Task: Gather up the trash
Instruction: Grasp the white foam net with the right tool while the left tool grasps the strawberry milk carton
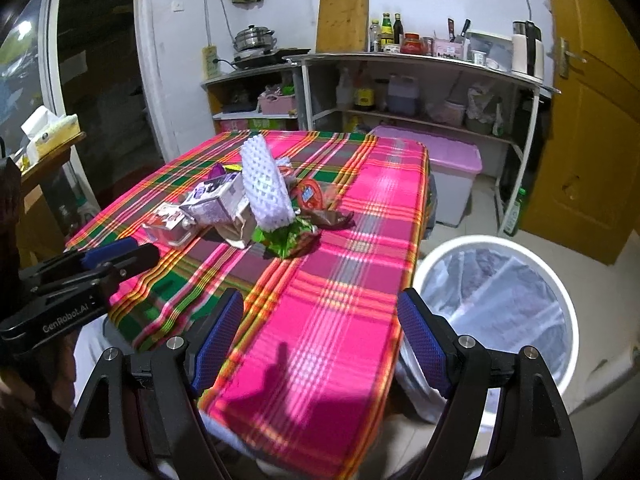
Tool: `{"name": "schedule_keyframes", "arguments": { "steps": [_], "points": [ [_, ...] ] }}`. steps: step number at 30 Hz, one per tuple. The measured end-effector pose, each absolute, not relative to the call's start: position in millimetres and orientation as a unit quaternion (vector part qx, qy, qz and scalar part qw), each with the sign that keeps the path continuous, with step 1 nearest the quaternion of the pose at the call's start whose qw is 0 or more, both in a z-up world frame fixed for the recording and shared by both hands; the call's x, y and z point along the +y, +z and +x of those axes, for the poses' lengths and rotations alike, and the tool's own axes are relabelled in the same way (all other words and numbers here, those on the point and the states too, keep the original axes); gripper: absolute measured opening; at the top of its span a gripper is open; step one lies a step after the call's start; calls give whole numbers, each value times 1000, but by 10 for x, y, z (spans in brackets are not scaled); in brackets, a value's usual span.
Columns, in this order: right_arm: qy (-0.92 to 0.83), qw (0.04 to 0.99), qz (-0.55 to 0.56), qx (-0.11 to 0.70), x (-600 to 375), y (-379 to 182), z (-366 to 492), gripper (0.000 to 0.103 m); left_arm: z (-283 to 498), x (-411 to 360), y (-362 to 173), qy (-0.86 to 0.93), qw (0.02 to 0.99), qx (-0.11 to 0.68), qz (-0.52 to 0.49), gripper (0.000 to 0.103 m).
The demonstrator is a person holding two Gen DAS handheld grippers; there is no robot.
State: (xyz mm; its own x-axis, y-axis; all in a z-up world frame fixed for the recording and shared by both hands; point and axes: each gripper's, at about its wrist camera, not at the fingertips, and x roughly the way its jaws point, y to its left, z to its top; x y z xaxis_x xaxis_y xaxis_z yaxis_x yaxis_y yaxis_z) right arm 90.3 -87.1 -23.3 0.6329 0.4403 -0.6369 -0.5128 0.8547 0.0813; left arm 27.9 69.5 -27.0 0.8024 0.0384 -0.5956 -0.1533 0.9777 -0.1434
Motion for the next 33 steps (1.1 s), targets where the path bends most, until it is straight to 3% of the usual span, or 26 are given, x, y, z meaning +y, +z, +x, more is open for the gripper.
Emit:
{"name": "schedule_keyframes", "arguments": {
  "steps": [8,11,12,21,29,31,33],
  "points": [
    [291,890,-62,345,-556,-228,1241,79,463,1168,-381,95,937,321,-104,41],
    [299,889,-70,340,-439,-222,1357,79,506,1342,-419,106,935,319,-114,60],
    [301,888,-72,340,-408,-227,1390,79,522,1401,-427,109,935,317,-118,62],
    [325,877,-77,347,-128,-267,1716,78,800,1787,-528,110,930,325,-135,66],
    [339,862,-87,367,125,-372,1927,52,952,1898,-667,74,924,340,-157,66],
    [345,858,-86,371,150,-393,1947,38,939,1876,-674,66,925,340,-155,66],
    [346,857,-84,373,144,-403,1952,35,911,1853,-679,52,925,342,-157,66]
  ]
}}
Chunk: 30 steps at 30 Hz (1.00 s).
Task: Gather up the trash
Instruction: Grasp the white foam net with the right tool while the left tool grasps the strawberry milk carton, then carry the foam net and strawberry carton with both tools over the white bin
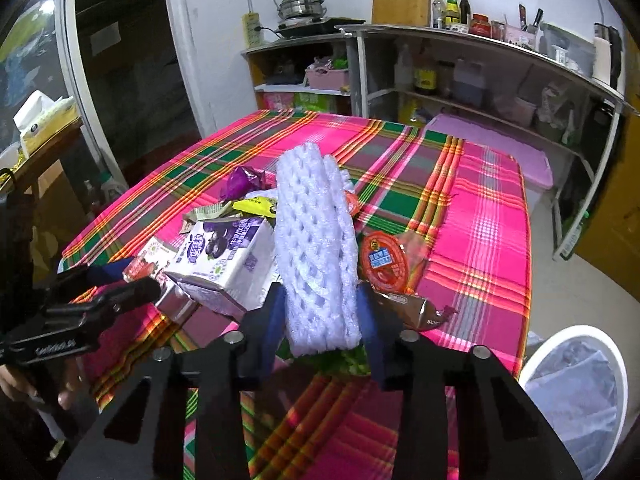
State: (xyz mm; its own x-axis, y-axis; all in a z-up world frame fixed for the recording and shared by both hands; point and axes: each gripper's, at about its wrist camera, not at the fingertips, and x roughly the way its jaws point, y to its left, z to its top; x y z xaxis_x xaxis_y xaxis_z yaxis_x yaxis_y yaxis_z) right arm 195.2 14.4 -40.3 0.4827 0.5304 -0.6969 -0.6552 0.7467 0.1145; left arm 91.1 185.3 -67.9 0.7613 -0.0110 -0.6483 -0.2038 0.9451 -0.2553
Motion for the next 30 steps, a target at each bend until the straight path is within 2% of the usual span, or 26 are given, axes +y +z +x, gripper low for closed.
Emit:
{"name": "schedule_keyframes", "arguments": {
  "steps": [8,17,30],
  "points": [
    [336,862,-65,374,7,-349,1907,33,743,1661,-607,-33,928,337,-157,66],
    [330,867,-45,370,-226,-265,1733,32,792,1627,-463,-37,947,311,-67,67],
    [307,872,-36,379,-367,-292,1638,32,1044,1593,-597,-140,931,335,32,68]
  ]
}}
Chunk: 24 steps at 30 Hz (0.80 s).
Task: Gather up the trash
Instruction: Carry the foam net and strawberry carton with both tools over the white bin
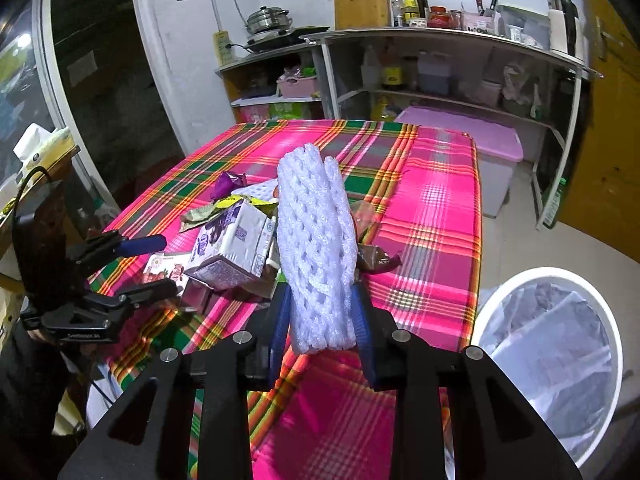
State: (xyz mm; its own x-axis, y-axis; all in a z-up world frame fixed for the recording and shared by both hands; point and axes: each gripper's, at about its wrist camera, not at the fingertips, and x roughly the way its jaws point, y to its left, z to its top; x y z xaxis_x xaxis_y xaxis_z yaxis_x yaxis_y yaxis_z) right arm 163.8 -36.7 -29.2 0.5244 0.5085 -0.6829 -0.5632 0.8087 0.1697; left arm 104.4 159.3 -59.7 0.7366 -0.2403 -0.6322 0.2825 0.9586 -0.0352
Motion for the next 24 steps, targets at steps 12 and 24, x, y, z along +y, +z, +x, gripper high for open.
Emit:
{"name": "schedule_keyframes", "arguments": {
  "steps": [12,24],
  "points": [
    [302,880,-28,365,-503,-138,1468,32,877,1382,-674,-115,931,340,59,62],
    [291,893,-20,342,-731,59,1257,32,615,1395,-567,-49,943,328,-25,27]
  ]
}}
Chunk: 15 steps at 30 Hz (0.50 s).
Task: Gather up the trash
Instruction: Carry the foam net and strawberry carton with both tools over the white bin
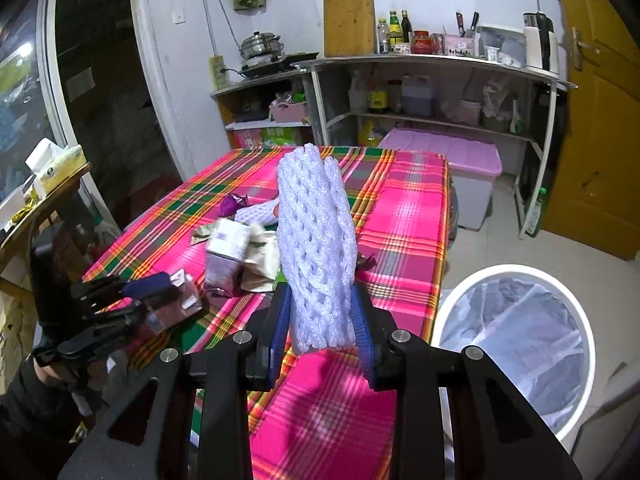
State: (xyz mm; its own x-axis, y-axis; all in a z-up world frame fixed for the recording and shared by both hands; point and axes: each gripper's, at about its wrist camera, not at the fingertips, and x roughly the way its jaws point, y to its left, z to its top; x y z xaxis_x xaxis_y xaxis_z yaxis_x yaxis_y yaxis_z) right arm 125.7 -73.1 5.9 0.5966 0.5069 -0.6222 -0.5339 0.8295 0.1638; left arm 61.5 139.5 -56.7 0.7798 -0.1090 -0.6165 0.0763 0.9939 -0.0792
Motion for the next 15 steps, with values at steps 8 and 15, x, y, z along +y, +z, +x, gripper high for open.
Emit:
{"name": "schedule_keyframes", "arguments": {
  "steps": [8,15],
  "points": [
    [286,897,-12,337,-889,85,1148,32,487,1333,-498,-21,942,334,-33,14],
    [279,896,-9,344,-950,48,1144,32,525,1299,-541,-10,942,334,-19,45]
  ]
}}
